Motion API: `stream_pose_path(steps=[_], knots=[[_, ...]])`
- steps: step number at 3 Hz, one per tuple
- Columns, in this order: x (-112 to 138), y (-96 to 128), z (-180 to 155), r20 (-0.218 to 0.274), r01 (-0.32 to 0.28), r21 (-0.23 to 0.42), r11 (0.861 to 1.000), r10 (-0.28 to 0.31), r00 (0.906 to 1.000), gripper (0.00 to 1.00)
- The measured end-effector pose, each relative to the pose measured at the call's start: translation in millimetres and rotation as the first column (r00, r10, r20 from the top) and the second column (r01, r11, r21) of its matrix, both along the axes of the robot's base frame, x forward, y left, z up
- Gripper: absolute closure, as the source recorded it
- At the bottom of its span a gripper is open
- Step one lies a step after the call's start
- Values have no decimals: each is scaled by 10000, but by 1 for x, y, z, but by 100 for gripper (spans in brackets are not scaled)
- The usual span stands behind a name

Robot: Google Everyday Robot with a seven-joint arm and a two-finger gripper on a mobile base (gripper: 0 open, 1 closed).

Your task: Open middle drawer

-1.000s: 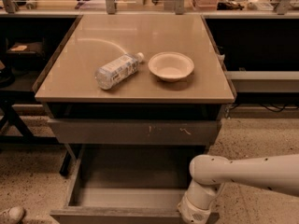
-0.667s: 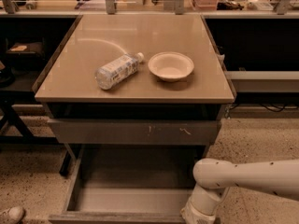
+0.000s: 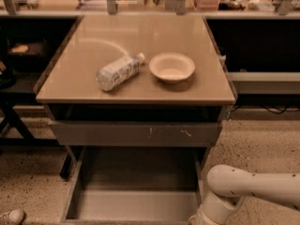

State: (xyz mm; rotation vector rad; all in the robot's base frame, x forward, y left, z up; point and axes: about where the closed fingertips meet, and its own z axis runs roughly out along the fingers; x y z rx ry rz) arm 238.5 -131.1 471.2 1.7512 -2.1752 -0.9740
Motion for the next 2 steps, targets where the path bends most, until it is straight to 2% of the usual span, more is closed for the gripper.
stream_pose_path(steps=[1, 2], knots=[[1, 0, 0, 1, 0, 0, 10000, 0, 10000, 0], [18, 6, 20, 724, 85, -74, 9999, -79, 9973, 0]])
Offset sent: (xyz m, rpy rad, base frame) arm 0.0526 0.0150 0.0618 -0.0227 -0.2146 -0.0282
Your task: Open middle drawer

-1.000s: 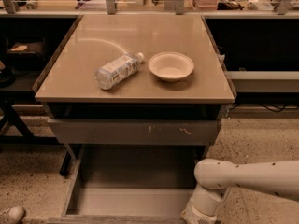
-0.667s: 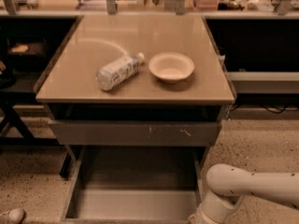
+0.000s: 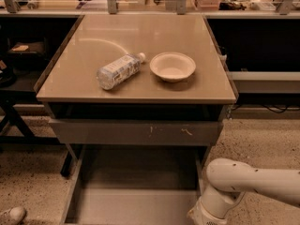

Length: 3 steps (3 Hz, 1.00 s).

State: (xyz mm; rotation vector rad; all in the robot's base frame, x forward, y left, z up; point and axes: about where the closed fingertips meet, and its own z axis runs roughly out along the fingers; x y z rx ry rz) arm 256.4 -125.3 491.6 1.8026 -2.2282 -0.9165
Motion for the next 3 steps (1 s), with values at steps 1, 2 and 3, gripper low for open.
stream_pose_path(steps=[1, 2, 3], knots=[[11, -15, 48, 971, 544, -303, 9981, -512, 9940, 0], [6, -66, 98, 1688, 1786, -1117, 9776, -1584, 9728, 0], [-33, -140, 137, 2007, 3677, -2246, 9024, -3265, 9237, 0]])
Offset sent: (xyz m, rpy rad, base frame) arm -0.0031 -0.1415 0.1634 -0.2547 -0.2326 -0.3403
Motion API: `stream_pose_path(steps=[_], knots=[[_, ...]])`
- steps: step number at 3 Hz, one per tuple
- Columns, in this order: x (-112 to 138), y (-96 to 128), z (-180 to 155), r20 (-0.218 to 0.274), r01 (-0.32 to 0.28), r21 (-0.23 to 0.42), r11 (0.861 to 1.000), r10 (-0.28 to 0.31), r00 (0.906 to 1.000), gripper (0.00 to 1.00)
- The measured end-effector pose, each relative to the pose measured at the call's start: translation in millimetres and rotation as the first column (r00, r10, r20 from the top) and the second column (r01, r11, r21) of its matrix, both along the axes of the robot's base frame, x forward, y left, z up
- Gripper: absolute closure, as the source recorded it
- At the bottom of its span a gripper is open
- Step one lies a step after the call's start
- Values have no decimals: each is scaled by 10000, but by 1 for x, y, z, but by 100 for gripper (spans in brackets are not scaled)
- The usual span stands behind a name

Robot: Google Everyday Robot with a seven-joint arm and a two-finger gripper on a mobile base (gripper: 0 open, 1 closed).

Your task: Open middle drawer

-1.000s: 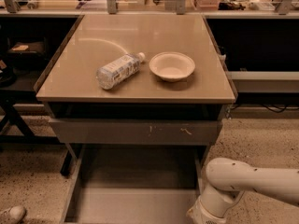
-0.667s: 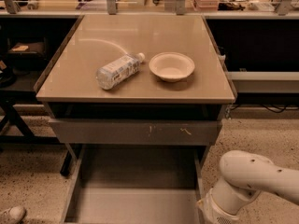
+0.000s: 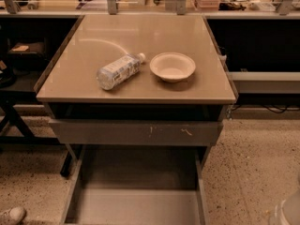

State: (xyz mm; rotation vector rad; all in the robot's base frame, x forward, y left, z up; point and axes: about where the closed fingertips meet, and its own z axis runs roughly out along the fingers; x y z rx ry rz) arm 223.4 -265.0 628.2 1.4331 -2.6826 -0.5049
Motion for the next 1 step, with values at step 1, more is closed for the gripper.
stream_pose_path(steps=[1], knots=[[-5, -4, 0, -31, 145, -19, 9999, -145, 9999, 0]])
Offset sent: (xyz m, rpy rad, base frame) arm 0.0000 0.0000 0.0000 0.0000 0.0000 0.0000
